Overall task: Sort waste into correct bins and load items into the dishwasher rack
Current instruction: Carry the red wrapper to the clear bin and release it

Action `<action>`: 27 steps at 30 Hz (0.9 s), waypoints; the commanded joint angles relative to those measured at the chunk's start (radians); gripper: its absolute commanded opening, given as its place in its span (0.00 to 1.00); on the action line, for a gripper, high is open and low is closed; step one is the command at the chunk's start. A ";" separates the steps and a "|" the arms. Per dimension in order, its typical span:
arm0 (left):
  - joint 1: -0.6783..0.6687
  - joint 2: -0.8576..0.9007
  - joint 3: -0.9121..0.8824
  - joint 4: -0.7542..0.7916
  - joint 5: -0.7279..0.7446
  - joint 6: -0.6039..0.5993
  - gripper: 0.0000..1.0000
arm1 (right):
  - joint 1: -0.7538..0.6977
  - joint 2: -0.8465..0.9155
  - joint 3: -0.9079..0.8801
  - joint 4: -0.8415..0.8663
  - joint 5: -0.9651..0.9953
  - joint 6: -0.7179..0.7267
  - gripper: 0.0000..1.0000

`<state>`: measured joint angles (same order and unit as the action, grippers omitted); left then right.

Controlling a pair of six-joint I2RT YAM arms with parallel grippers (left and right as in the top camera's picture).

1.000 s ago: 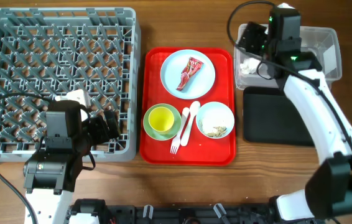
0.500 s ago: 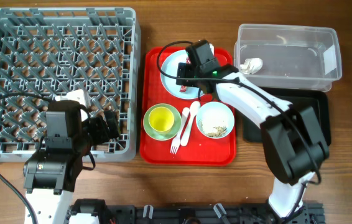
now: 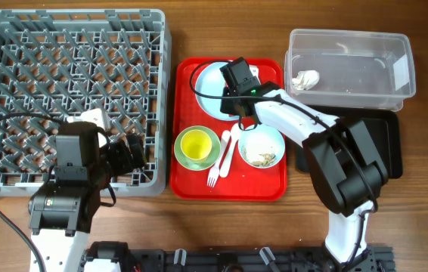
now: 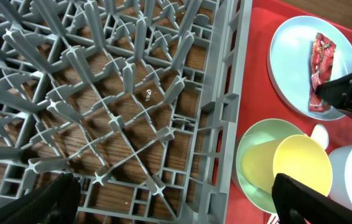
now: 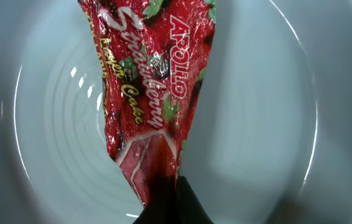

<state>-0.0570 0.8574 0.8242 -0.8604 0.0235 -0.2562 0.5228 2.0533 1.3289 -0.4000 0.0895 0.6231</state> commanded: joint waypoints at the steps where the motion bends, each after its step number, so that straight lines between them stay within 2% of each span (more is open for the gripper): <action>1: 0.006 -0.001 0.021 0.003 0.002 0.013 1.00 | -0.017 -0.092 0.002 -0.015 0.000 -0.071 0.04; 3: 0.006 -0.001 0.021 0.003 0.002 0.013 1.00 | -0.031 -0.153 0.002 -0.034 0.039 -0.084 0.04; 6: 0.006 -0.001 0.021 0.003 0.002 0.013 1.00 | -0.097 -0.350 0.003 -0.094 0.161 -0.121 0.04; 10: 0.006 -0.001 0.021 0.003 0.002 0.013 1.00 | -0.283 -0.489 0.003 -0.145 0.180 -0.029 0.04; 15: 0.006 -0.001 0.021 0.003 0.002 0.013 1.00 | -0.493 -0.401 0.002 -0.150 0.071 0.006 0.04; 17: 0.006 -0.001 0.021 0.003 0.002 0.013 1.00 | -0.523 -0.354 0.002 -0.128 0.028 0.010 0.08; 20: 0.006 -0.001 0.021 0.003 0.002 0.013 1.00 | -0.537 -0.307 0.002 -0.075 -0.015 0.005 0.08; 21: 0.006 -0.001 0.021 0.003 0.002 0.013 1.00 | -0.541 -0.305 0.002 -0.064 -0.009 0.005 0.34; 22: 0.006 -0.001 0.021 0.003 0.002 0.013 1.00 | -0.543 -0.309 0.003 -0.051 -0.014 0.005 0.55; 23: 0.006 -0.001 0.021 0.003 0.002 0.013 1.00 | -0.544 -0.324 0.003 -0.048 -0.013 -0.009 0.59; 27: 0.006 -0.001 0.021 0.003 0.002 0.013 1.00 | -0.543 -0.501 0.003 -0.151 -0.091 -0.212 0.60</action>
<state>-0.0570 0.8574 0.8242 -0.8600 0.0235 -0.2562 -0.0170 1.7123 1.3304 -0.4843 0.0734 0.5571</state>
